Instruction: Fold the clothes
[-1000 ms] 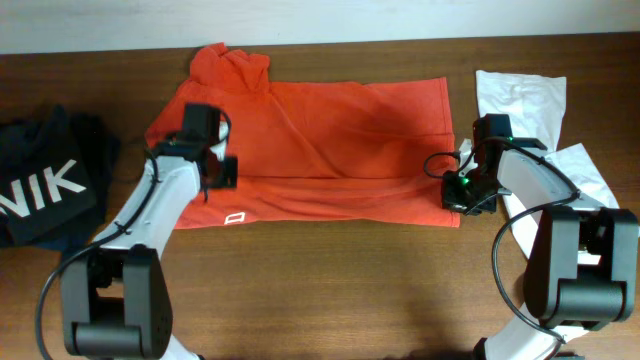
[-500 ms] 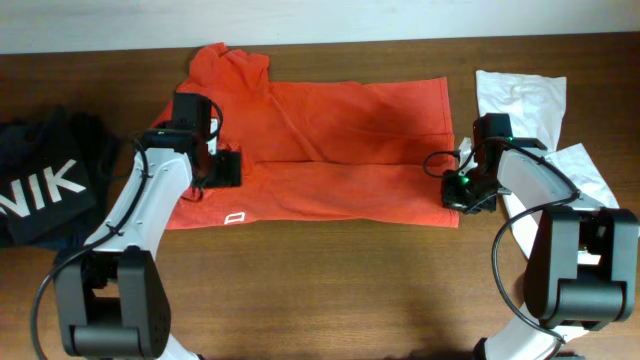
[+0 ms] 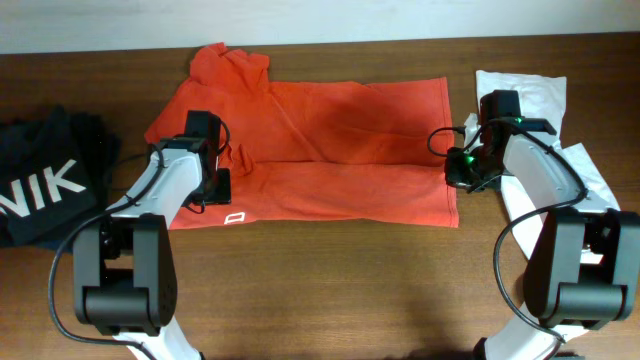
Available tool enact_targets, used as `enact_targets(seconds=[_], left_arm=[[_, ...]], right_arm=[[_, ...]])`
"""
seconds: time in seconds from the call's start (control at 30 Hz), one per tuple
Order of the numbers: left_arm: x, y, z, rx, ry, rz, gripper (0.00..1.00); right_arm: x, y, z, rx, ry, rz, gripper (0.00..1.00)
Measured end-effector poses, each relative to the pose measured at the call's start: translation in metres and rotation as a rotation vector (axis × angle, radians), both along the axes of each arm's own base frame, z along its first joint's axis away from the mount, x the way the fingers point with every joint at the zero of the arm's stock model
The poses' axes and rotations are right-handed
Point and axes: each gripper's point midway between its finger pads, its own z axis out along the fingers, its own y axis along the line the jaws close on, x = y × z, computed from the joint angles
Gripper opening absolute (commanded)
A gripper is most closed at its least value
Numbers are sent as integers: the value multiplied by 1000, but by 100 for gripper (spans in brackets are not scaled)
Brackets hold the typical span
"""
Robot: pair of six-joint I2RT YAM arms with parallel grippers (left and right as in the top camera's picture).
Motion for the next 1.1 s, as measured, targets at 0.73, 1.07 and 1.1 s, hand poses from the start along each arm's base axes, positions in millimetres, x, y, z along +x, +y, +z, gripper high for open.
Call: enact_targets(seconds=[0.73,1.07,1.1], left_arm=[[74,44,47,61,-203,101,43],[100,33,67,-56,-295,93,99],[88,32,61,-57,-239,94,99]], right_arm=[[1,0,0,0,-2,0,17],[-3,-1,-1,-4,14,-1,18],[-6,-2,-1,-10,25,-1,27]])
